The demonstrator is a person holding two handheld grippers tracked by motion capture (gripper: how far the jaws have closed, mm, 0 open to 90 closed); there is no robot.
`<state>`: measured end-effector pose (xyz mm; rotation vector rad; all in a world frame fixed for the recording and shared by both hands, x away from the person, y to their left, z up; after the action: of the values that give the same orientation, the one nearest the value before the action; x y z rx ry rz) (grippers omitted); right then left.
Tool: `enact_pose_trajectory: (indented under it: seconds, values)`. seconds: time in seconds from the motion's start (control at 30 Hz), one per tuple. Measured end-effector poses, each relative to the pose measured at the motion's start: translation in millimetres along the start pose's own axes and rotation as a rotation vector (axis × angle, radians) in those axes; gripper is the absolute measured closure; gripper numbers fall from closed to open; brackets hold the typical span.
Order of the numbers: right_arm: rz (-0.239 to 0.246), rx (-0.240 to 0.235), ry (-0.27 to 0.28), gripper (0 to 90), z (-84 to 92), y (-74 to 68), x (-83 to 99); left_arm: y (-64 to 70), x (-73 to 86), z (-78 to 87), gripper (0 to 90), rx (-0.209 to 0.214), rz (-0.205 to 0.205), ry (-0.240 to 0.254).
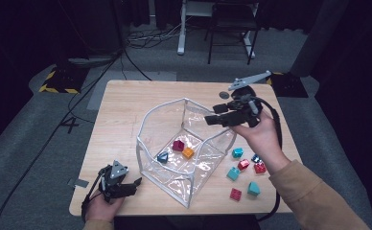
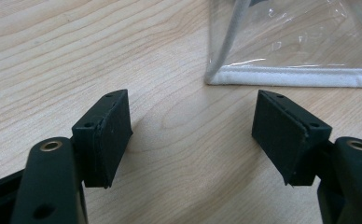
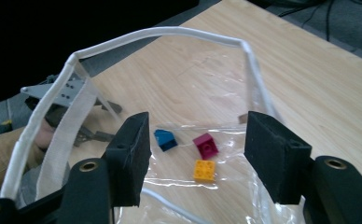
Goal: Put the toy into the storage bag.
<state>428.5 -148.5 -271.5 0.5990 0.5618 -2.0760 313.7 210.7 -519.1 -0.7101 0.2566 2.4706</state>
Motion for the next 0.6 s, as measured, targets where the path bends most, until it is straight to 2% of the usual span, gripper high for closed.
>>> enact_pose_trajectory:
  seconds: [0.2, 0.3, 0.6]
  values:
    - [-0.053, 0.039, 0.068, 41.2, 27.8, 24.8, 27.3, 0.0, 0.0, 0.0, 28.7, 0.0, 0.0, 0.0]
    - [-0.084, 0.065, 0.085, 41.1, 38.1, 37.4, 41.1, 0.1, 0.0, 0.0, 28.7, -0.001, 0.001, 0.0]
    - [-0.153, 0.15, 0.061, 41.1, 46.0, 65.9, 78.9, 0.2, 0.0, 0.0, 28.7, -0.001, 0.002, 0.0]
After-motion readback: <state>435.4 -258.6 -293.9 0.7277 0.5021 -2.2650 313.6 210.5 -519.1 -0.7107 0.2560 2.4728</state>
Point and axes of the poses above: each handheld gripper's, and its own axes: z roughly backward along the jaws, x roughly out of its underside, y roughly to its right, the point moved 2 cm from there along -z, roughly forward along the jaws, and after that the axes turned 12 degrees about -y, right-handed, at the moved point
